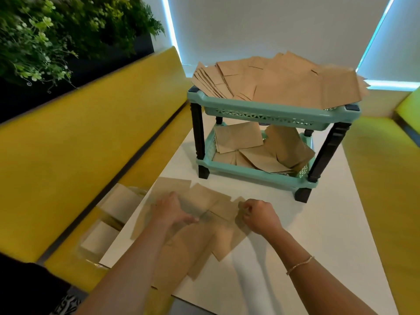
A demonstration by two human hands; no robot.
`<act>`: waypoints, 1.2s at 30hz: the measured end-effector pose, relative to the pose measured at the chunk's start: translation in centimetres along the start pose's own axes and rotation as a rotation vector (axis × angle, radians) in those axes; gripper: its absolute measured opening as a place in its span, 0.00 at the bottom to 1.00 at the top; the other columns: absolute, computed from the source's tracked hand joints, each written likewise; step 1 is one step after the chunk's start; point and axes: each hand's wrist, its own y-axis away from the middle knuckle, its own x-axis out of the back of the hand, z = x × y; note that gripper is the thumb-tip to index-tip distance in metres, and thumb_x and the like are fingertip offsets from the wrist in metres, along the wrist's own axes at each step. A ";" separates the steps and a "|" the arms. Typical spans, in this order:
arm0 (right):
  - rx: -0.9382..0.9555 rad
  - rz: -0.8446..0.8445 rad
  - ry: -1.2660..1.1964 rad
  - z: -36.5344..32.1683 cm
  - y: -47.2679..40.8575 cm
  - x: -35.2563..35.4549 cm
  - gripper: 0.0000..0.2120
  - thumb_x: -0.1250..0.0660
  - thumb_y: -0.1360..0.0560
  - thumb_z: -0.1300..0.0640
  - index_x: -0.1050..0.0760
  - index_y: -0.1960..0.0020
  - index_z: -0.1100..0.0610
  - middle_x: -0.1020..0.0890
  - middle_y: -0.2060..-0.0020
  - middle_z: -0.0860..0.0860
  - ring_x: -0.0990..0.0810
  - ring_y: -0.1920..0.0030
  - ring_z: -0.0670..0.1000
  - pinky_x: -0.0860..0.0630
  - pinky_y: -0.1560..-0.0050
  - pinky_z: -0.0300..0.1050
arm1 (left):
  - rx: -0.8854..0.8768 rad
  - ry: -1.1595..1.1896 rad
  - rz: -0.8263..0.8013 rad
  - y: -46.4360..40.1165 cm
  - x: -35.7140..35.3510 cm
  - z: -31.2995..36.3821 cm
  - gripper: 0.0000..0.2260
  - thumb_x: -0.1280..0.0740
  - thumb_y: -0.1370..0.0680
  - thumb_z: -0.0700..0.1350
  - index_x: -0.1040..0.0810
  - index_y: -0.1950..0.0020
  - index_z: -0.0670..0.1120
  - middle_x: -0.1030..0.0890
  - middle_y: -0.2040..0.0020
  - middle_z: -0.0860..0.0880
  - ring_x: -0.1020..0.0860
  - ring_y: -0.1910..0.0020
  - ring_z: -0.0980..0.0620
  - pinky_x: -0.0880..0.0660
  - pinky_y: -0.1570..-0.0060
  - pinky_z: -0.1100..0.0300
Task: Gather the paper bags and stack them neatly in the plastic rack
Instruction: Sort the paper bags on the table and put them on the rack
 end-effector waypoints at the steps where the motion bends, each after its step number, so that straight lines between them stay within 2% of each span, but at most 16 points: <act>1: 0.000 0.003 0.003 -0.2 0.0 0.0 0.13 0.38 0.25 0.59 0.23 0.42 0.57 0.20 0.47 0.55 0.23 0.47 0.54 0.24 0.49 0.46 | 0.003 -0.014 -0.010 -0.1 0.0 -0.2 0.45 0.25 0.39 0.63 0.37 0.30 0.45 0.32 0.32 0.44 0.36 0.31 0.43 0.36 0.33 0.47; 5: -0.007 0.021 -0.015 -1.0 -0.5 -0.4 0.15 0.37 0.25 0.60 0.24 0.40 0.56 0.21 0.44 0.54 0.24 0.45 0.54 0.25 0.49 0.45 | 0.001 -0.136 -0.019 -0.1 0.1 -0.3 0.43 0.27 0.39 0.67 0.34 0.32 0.44 0.33 0.33 0.43 0.39 0.32 0.42 0.40 0.33 0.49; 8: -0.005 0.031 -0.024 -1.5 -0.7 -1.2 0.18 0.38 0.25 0.60 0.28 0.36 0.55 0.24 0.41 0.55 0.25 0.43 0.54 0.26 0.47 0.45 | -0.018 -0.097 -0.023 0.5 0.5 0.1 0.39 0.26 0.38 0.64 0.31 0.35 0.44 0.30 0.36 0.44 0.35 0.34 0.43 0.37 0.35 0.50; 12: 0.035 0.048 -0.129 -2.3 -0.7 -1.4 0.30 0.31 0.28 0.53 0.37 0.29 0.52 0.29 0.35 0.54 0.29 0.36 0.54 0.29 0.39 0.47 | -0.070 0.192 -0.002 1.5 1.1 0.6 0.29 0.23 0.37 0.53 0.29 0.40 0.50 0.25 0.45 0.48 0.30 0.44 0.46 0.28 0.43 0.52; 15: 0.022 0.014 -0.276 -2.9 -0.7 -0.4 0.38 0.26 0.33 0.47 0.40 0.28 0.50 0.27 0.37 0.52 0.26 0.40 0.52 0.28 0.43 0.46 | -0.199 0.371 -0.083 2.7 2.5 1.4 0.33 0.22 0.36 0.46 0.32 0.34 0.50 0.26 0.39 0.50 0.28 0.41 0.48 0.28 0.44 0.56; 16: 0.015 -0.028 -0.330 -3.0 -0.6 0.1 0.36 0.25 0.33 0.48 0.37 0.30 0.49 0.24 0.41 0.51 0.24 0.44 0.51 0.27 0.46 0.44 | -0.245 0.388 -0.141 3.3 2.9 1.7 0.34 0.23 0.35 0.45 0.33 0.33 0.49 0.27 0.38 0.50 0.29 0.40 0.48 0.29 0.44 0.56; 18: 0.008 -0.130 -0.382 -3.1 -0.3 0.9 0.24 0.26 0.32 0.53 0.31 0.38 0.51 0.22 0.49 0.51 0.22 0.50 0.52 0.23 0.49 0.45 | -0.295 0.351 -0.260 4.3 3.0 1.9 0.32 0.24 0.32 0.47 0.33 0.32 0.49 0.27 0.38 0.50 0.28 0.41 0.50 0.29 0.46 0.57; 19: 0.000 -0.168 -0.338 -3.0 -0.1 1.2 0.19 0.27 0.30 0.55 0.28 0.43 0.52 0.22 0.50 0.51 0.22 0.50 0.52 0.23 0.47 0.47 | -0.295 0.343 -0.294 4.7 2.7 1.6 0.31 0.25 0.32 0.48 0.32 0.33 0.48 0.26 0.38 0.50 0.27 0.43 0.51 0.28 0.47 0.58; 21: -0.018 -0.208 -0.134 -2.3 0.3 1.5 0.13 0.29 0.29 0.57 0.25 0.46 0.55 0.22 0.49 0.53 0.24 0.47 0.53 0.24 0.43 0.49 | -0.248 0.357 -0.267 4.9 2.0 0.6 0.31 0.25 0.32 0.50 0.31 0.33 0.47 0.25 0.39 0.49 0.26 0.44 0.52 0.28 0.47 0.59; 24: -0.049 -0.230 0.150 -1.3 0.9 1.7 0.16 0.32 0.28 0.55 0.25 0.42 0.58 0.22 0.47 0.54 0.24 0.46 0.54 0.26 0.48 0.42 | -0.071 0.187 0.023 4.5 1.5 -1.8 0.30 0.26 0.31 0.54 0.32 0.33 0.47 0.27 0.37 0.46 0.30 0.39 0.48 0.28 0.41 0.55; 26: -0.053 -0.200 0.232 -0.9 1.2 1.6 0.16 0.36 0.27 0.55 0.25 0.41 0.59 0.22 0.46 0.54 0.24 0.46 0.53 0.28 0.51 0.39 | 0.093 0.057 0.117 4.1 1.2 -3.5 0.33 0.29 0.31 0.61 0.35 0.33 0.46 0.30 0.36 0.44 0.32 0.38 0.45 0.29 0.41 0.53; 28: -0.060 -0.173 0.239 -0.7 1.3 1.4 0.17 0.37 0.26 0.56 0.26 0.39 0.58 0.22 0.46 0.54 0.23 0.46 0.53 0.26 0.50 0.39 | 0.228 0.067 0.099 3.9 0.9 -4.9 0.40 0.30 0.35 0.66 0.37 0.32 0.45 0.30 0.37 0.44 0.31 0.38 0.45 0.28 0.41 0.51; 30: -0.071 -0.163 0.217 -0.8 1.5 1.2 0.18 0.37 0.26 0.56 0.27 0.37 0.58 0.23 0.45 0.54 0.23 0.45 0.53 0.25 0.47 0.41 | 0.276 0.107 0.099 3.6 0.5 -6.0 0.44 0.27 0.38 0.67 0.38 0.32 0.44 0.31 0.37 0.43 0.31 0.38 0.45 0.28 0.42 0.51; 33: -0.058 -0.128 0.183 -0.7 1.7 1.2 0.19 0.36 0.26 0.58 0.28 0.36 0.57 0.23 0.45 0.55 0.24 0.46 0.53 0.25 0.47 0.41 | 0.264 0.225 0.090 3.3 0.3 -6.4 0.46 0.23 0.39 0.62 0.39 0.31 0.41 0.30 0.36 0.42 0.30 0.38 0.44 0.28 0.44 0.53; 36: -0.033 -0.104 0.138 -0.4 2.0 1.4 0.15 0.36 0.27 0.60 0.26 0.40 0.58 0.22 0.48 0.55 0.24 0.50 0.52 0.25 0.50 0.41 | 0.229 0.368 0.055 3.5 0.7 -6.1 0.41 0.21 0.36 0.53 0.37 0.32 0.40 0.27 0.36 0.42 0.28 0.38 0.43 0.28 0.43 0.52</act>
